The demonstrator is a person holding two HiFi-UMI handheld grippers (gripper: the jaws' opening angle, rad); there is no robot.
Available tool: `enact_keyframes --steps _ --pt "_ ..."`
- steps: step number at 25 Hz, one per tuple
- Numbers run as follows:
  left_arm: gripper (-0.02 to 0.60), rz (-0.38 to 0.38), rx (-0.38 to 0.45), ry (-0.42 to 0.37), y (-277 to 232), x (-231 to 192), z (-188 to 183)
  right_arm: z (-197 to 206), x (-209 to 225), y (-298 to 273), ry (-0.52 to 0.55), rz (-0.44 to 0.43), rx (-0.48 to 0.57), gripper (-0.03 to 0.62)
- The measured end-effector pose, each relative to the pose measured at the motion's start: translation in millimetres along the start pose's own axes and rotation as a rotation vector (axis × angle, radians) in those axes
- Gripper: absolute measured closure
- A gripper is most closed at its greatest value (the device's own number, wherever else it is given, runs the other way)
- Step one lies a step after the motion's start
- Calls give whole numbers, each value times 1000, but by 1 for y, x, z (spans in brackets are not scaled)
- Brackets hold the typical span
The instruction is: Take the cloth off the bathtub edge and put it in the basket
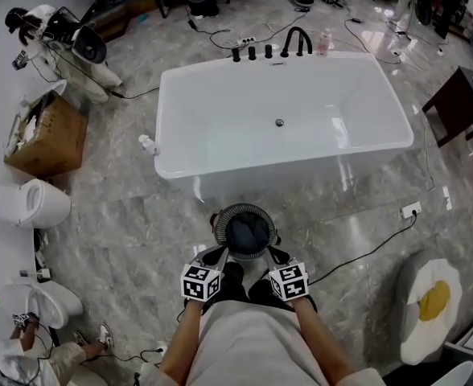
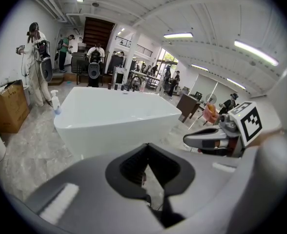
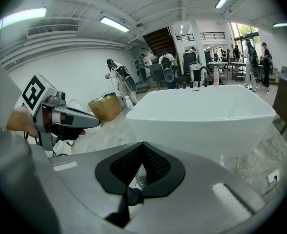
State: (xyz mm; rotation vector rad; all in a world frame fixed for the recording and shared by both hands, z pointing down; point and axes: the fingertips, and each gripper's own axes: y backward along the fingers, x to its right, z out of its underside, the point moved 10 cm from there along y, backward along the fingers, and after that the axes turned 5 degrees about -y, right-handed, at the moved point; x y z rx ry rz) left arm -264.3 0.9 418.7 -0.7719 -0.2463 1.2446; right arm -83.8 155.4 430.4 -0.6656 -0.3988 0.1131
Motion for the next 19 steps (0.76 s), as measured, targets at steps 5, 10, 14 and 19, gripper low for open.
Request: enact_keyframes --steps 5,10,14,19 --pt "525 4 -7 -9 -2 0 -2 0 1 -1 0 -9 -10 594" --pt "525 6 -1 -15 -2 -1 -7 -6 0 -1 44 6 0 594" --pt "525 10 0 -26 -5 -1 -11 -12 5 -1 62 23 19 594" --pt "525 9 2 -34 -5 3 -11 -11 6 2 68 16 20 594"
